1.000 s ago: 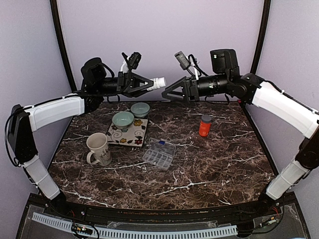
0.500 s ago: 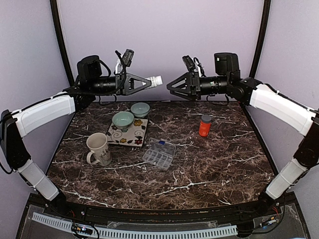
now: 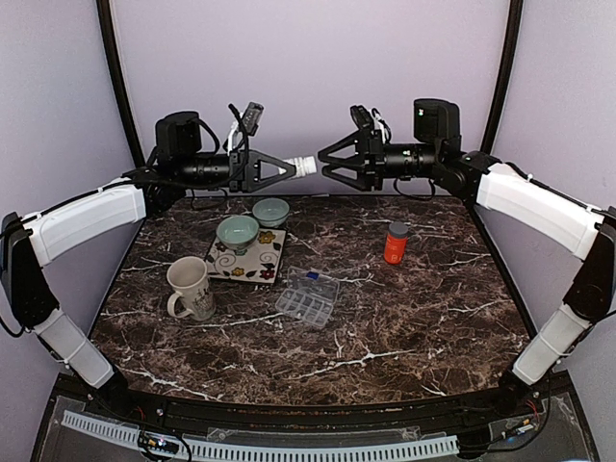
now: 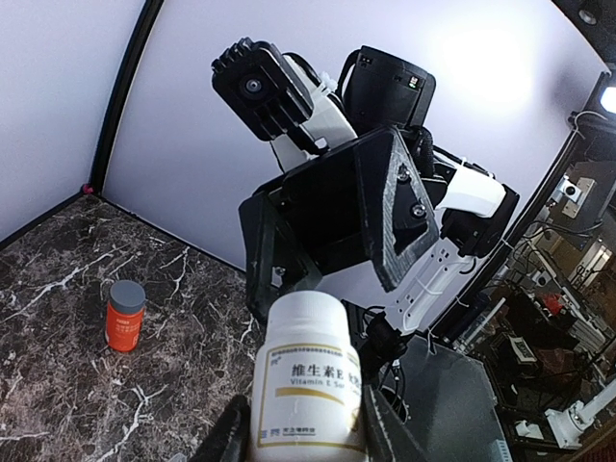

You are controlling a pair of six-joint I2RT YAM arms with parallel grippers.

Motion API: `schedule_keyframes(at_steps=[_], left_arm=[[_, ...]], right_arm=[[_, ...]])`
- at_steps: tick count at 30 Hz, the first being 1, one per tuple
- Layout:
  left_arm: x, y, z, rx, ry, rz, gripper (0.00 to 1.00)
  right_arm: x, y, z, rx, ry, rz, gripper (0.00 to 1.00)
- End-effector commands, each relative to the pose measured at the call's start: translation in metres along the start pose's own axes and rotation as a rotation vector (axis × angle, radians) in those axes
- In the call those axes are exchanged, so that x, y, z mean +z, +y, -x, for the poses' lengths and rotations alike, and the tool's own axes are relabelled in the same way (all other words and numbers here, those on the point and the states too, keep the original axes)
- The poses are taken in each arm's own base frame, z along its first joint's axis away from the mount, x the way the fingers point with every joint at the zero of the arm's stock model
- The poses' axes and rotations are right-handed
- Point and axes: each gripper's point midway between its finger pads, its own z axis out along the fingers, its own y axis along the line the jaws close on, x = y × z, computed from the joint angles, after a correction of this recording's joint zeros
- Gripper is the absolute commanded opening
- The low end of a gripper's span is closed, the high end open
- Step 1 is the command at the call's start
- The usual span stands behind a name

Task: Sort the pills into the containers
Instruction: Unscrew the lid of the pill bottle.

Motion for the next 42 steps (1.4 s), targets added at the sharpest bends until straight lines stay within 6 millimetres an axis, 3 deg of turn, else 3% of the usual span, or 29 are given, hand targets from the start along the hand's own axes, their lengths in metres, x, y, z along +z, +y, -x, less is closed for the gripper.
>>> schedule_keyframes(at_steps=[1,20,34,42], left_arm=[[-0.003,-0.014,0.003,0.042,-0.003,-0.012,0.0],[0.008,-0.009,0.0,0.045,0.023,-0.011,0.0],[0.01,-0.007,0.004,0.062,0.025,-0.008,0.0],[0.012,-0.004,0.004,0.063,0.025,-0.006,0.0]], right_arm=[[0.0,0.013,0.01,-0.02,-0.017,0.051,0.55],[0.01,0.008,0.012,-0.005,0.006,0.08,0.43],[0.014,0.003,0.007,0.004,0.023,0.072,0.43],[0.016,0.005,0.003,0.003,0.044,0.081,0.34]])
